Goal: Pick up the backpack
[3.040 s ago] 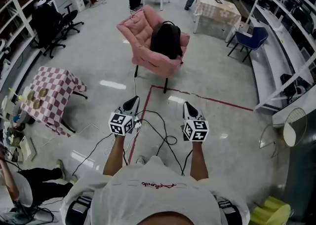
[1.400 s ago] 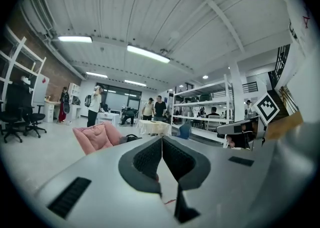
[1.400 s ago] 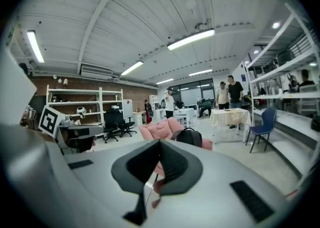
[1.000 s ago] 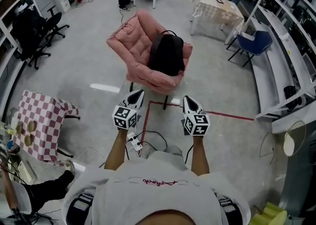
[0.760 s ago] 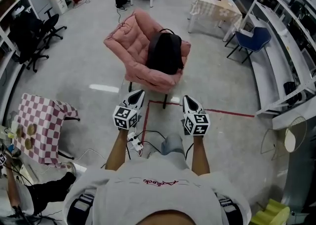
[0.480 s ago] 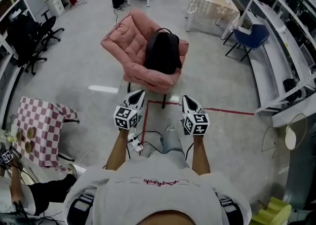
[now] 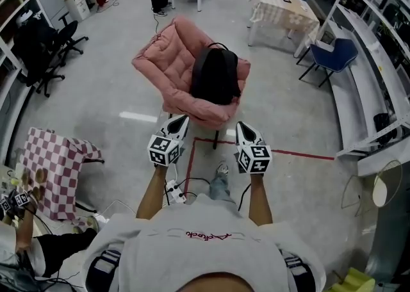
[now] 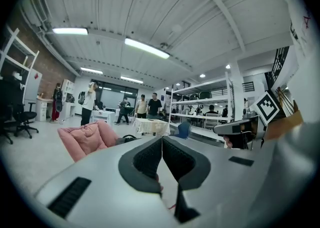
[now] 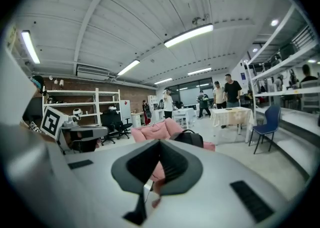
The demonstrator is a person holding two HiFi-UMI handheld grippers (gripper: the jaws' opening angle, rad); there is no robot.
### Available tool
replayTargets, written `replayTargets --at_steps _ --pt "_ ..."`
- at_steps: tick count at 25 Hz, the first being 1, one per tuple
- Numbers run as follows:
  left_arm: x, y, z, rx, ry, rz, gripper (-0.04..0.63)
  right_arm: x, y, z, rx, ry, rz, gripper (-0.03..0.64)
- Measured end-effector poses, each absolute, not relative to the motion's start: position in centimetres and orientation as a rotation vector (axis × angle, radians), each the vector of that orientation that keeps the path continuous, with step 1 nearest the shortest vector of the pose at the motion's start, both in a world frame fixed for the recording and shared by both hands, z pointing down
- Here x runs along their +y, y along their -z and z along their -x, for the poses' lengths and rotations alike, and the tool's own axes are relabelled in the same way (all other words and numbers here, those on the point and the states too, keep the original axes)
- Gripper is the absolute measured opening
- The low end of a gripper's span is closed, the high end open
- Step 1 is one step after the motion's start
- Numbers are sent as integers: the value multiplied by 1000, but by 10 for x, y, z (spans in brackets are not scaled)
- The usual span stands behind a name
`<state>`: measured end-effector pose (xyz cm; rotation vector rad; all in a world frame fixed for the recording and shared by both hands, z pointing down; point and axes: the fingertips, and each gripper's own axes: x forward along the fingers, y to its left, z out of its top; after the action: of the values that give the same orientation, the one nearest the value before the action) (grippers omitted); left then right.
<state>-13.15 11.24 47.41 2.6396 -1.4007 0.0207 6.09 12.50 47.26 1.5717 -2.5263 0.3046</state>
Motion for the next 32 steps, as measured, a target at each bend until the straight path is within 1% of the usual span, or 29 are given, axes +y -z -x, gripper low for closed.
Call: replayTargets --at_steps 16,25,32 --pt "-54 -447 97 -1483 -51 -2631 12 -52 -453 -93 -2592 -297 -1496 18" --pt "-154 -439 60 -1540 -41 -2607 12 -154 -453 -127 -2620 -310 -1449 18" --pt "-191 -447 43 -1557 -82 -2590 12 -196 -471 -143 -2624 -372 -1417 18"
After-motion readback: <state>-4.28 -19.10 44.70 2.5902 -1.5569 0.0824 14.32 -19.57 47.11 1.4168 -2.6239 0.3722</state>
